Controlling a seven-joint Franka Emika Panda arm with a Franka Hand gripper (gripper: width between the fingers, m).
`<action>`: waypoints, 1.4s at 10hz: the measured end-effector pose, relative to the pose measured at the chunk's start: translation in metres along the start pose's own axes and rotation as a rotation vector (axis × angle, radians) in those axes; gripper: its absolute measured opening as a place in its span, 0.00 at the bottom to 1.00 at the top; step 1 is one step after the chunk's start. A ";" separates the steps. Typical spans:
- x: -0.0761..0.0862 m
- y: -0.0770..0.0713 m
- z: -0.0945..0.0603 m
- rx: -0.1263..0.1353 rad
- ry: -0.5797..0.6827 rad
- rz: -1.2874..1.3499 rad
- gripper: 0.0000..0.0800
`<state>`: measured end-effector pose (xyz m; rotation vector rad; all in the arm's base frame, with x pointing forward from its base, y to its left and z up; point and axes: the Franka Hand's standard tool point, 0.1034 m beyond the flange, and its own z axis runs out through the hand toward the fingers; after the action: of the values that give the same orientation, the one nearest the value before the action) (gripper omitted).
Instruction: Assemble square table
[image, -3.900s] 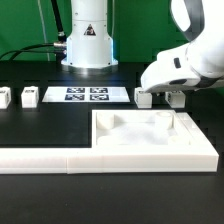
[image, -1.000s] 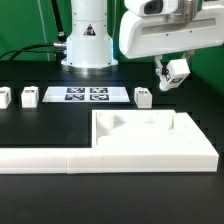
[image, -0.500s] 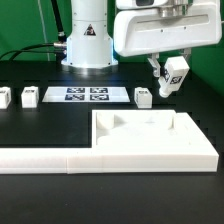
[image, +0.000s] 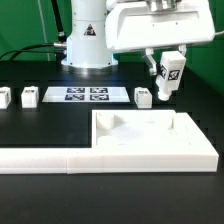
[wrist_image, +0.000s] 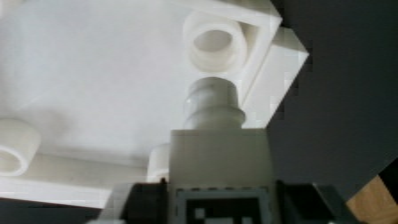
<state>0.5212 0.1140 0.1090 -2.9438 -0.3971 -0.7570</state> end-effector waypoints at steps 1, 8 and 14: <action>-0.002 0.005 0.010 -0.005 0.026 -0.004 0.36; 0.052 0.018 0.054 -0.003 0.089 -0.018 0.36; 0.057 0.021 0.058 0.001 0.071 -0.022 0.36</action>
Offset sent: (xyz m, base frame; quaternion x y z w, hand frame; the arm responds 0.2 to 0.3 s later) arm 0.0494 0.0111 0.0005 0.0295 0.0331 -0.0153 0.9989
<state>0.6016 0.1145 0.0851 -2.9064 -0.4252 -0.8613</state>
